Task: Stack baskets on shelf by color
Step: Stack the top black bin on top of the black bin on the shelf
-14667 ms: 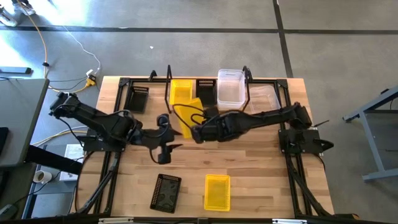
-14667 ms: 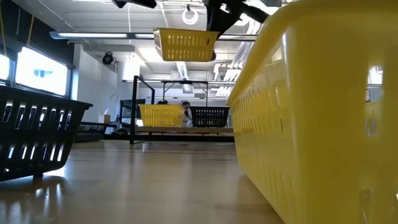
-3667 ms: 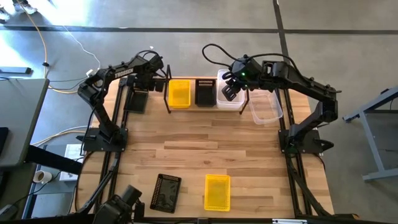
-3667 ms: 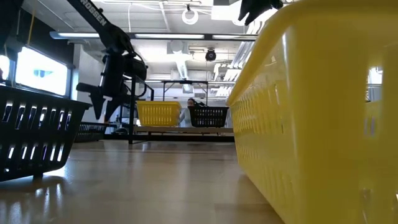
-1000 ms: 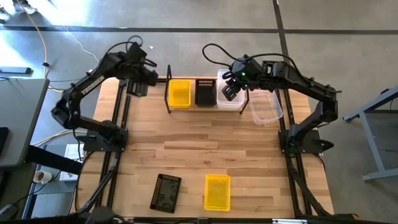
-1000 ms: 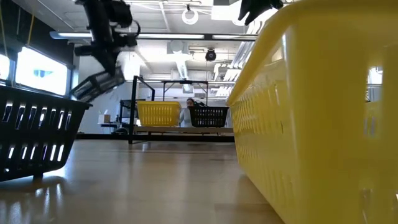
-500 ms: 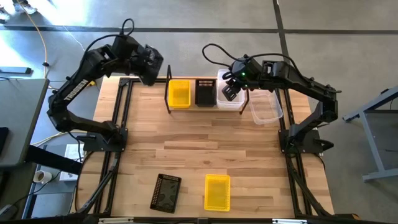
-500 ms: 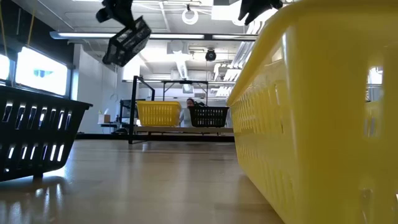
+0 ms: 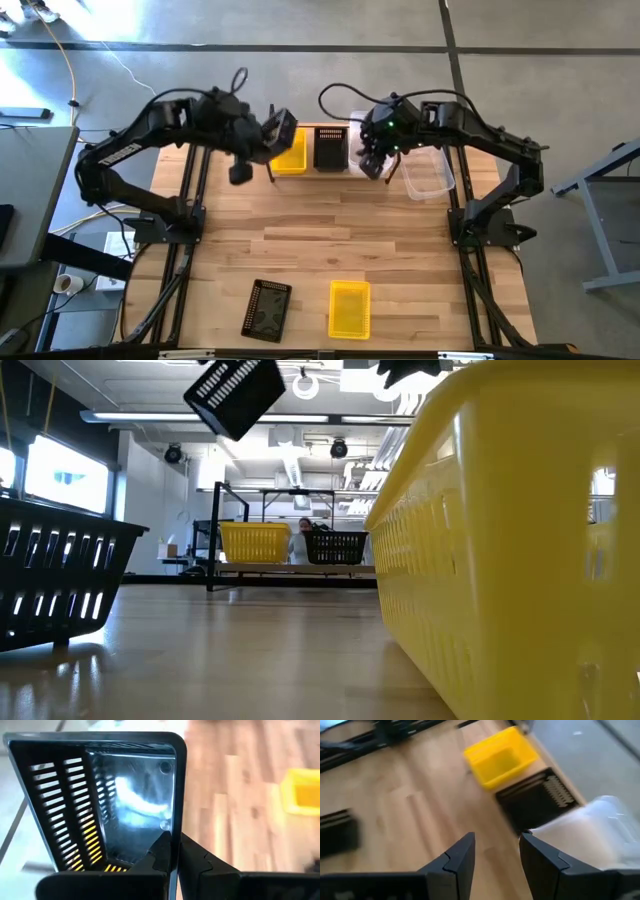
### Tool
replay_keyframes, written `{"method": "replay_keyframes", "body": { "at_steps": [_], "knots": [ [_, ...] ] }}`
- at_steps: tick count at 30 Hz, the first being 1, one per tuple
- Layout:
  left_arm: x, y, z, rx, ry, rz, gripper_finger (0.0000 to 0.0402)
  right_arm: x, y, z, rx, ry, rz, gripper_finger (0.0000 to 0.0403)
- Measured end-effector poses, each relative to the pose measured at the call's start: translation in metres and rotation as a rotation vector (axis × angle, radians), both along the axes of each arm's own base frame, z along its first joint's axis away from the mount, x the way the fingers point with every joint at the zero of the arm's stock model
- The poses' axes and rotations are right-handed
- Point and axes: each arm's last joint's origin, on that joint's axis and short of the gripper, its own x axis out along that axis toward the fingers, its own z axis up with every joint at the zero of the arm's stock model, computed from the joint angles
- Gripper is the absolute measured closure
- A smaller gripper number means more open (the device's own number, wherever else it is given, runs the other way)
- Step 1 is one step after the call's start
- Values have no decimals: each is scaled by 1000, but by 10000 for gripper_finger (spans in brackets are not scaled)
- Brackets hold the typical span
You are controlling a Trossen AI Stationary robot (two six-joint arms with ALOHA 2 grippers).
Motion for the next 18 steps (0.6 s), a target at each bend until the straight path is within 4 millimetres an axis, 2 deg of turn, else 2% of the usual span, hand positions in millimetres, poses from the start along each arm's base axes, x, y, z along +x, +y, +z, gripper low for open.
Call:
{"method": "replay_keyframes", "body": {
  "at_steps": [7, 14, 18],
  "knots": [
    [10, -35, -2, 26, 34, -265, 397, 5, 26, 0, 89, -15, 204, 263],
    [20, -60, -12, 7, 122, -398, 397, 7, 57, 0, 79, -9, 333, 263],
    [34, -72, -22, 24, 191, -468, 397, 7, 75, 0, 52, -11, 424, 263]
  ]
}}
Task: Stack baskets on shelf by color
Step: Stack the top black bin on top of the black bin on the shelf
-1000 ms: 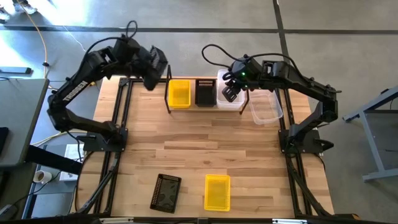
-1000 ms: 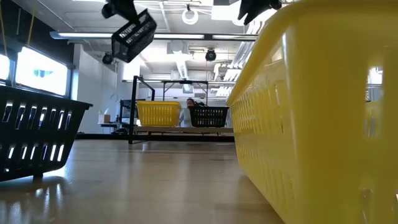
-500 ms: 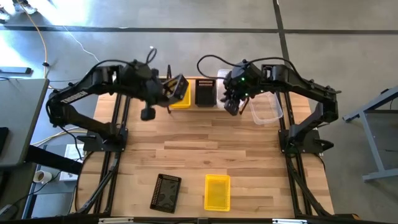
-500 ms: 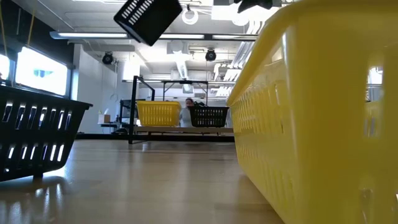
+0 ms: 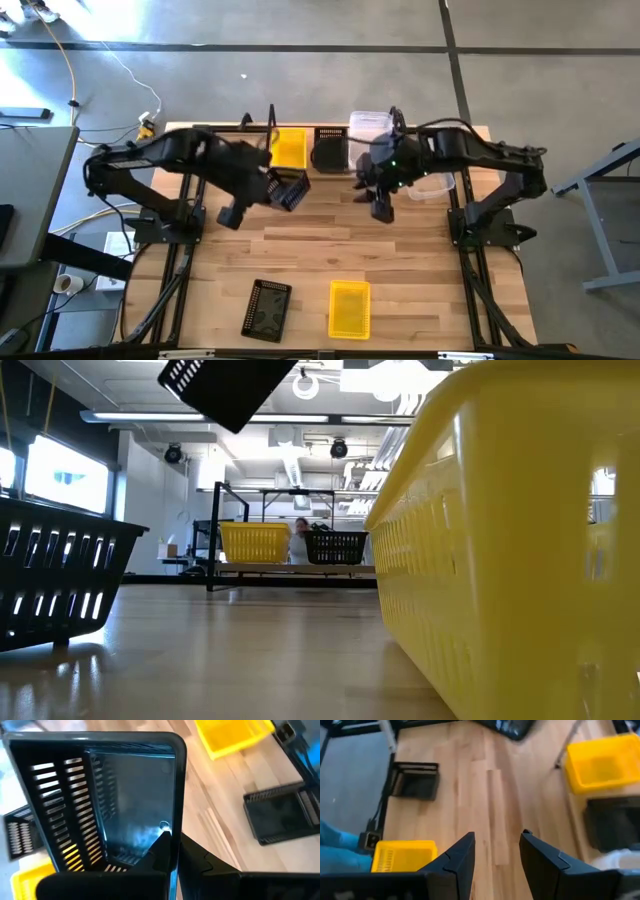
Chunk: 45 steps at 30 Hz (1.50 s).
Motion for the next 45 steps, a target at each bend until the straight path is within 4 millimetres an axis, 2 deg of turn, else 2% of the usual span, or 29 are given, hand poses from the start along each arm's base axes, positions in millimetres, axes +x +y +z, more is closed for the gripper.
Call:
{"method": "replay_keyframes", "body": {
  "at_steps": [6, 17, 23, 34, 40, 45],
  "knots": [
    [23, -17, -19, 45, 100, -103, 397, 1, 21, 2, -58, -48, 135, 263],
    [63, -40, -57, 50, 236, -184, 397, 6, 40, 7, -140, -155, 302, 263],
    [77, -46, -71, 28, 277, -181, 397, 17, 54, -2, -201, -156, 422, 263],
    [88, -54, -73, -17, 203, -180, 397, 55, 81, -37, -250, -124, 586, 263],
    [90, -58, -72, -13, 181, -198, 397, 71, 85, -54, -272, -98, 588, 263],
    [89, -63, -72, -4, 178, -215, 397, 81, 81, -60, -273, -109, 573, 263]
  ]
}}
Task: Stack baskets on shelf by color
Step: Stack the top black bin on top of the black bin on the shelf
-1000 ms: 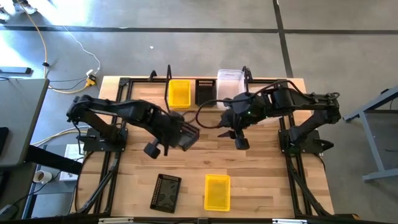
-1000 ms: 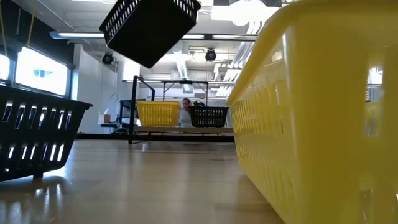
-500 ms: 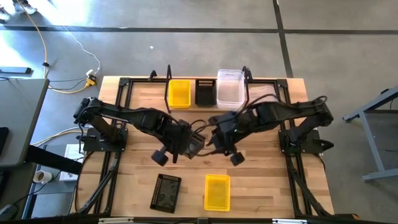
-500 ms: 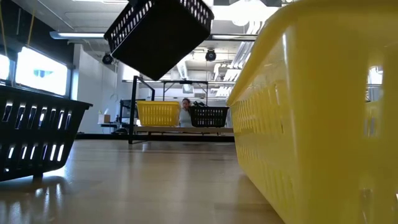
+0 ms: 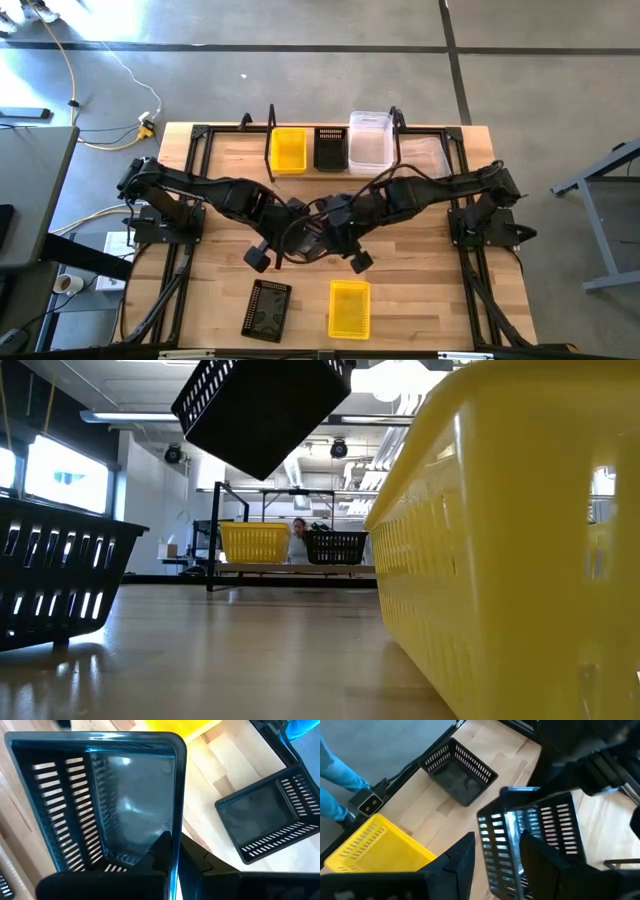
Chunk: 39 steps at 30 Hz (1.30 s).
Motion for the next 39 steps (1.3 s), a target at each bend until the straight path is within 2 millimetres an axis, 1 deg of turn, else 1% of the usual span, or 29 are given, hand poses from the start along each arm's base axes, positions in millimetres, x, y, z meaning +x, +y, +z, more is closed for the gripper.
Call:
{"method": "replay_keyframes", "body": {
  "at_steps": [9, 18, 23, 25, 27, 33, 34, 37, 39],
  "knots": [
    [0, -2, 0, 51, -10, 10, 397, 6, -7, -7, 40, 38, 3, 263],
    [1, -10, 1, 97, -50, -68, 397, 13, -6, -19, 43, 87, -17, 263],
    [1, -11, 1, 103, -55, -75, 397, 14, -7, -22, 49, 106, -30, 265],
    [2, -11, 2, 102, -59, -75, 397, 14, -7, -23, 61, 122, -53, 276],
    [3, -11, 2, 100, -70, -75, 397, 15, -8, -26, 62, 141, -61, 296],
    [3, -10, 2, 107, -68, -71, 397, 14, -7, -28, 74, 165, -61, 389],
    [3, -10, 2, 111, -68, -69, 396, 14, -7, -29, 81, 170, -68, 395],
    [3, -9, 2, 126, -70, -62, 391, 14, -7, -29, 99, 180, -99, 391],
    [3, -9, 2, 132, -71, -58, 384, 14, -7, -29, 103, 182, -105, 398]
  ]
}}
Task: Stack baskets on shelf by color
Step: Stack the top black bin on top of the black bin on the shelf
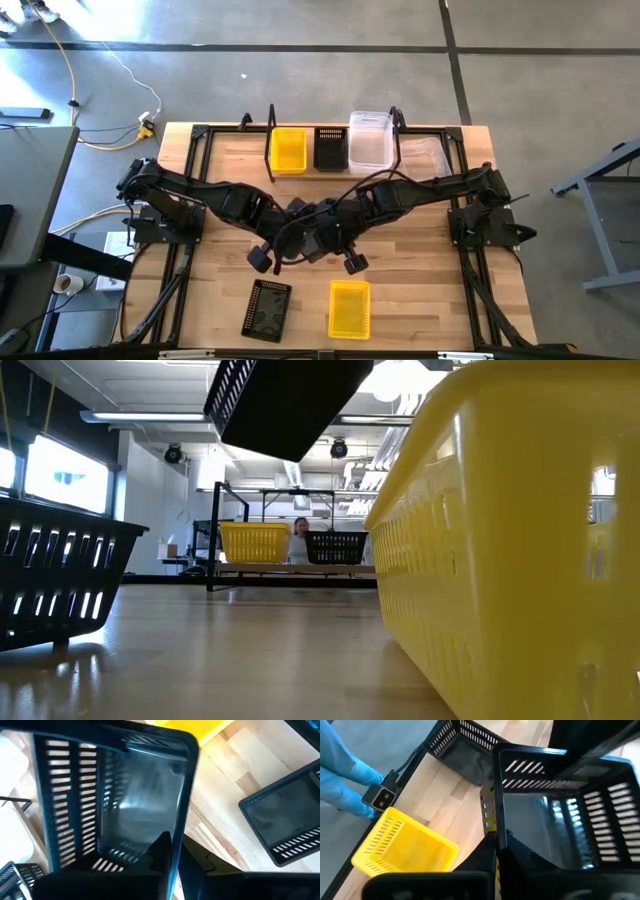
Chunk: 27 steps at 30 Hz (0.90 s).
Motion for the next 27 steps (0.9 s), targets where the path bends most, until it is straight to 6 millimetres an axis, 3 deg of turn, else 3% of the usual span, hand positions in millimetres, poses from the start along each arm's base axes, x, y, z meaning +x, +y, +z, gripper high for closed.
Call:
{"method": "replay_keyframes", "body": {
  "at_steps": [16, 27],
  "knots": [
    [0, 3, 0, 39, -18, 167, 256, -1, 3, -1, 21, 31, -215, 403],
    [-3, 6, 2, 119, -16, 164, 245, -6, 20, -2, 90, 87, -299, 403]
  ]
}}
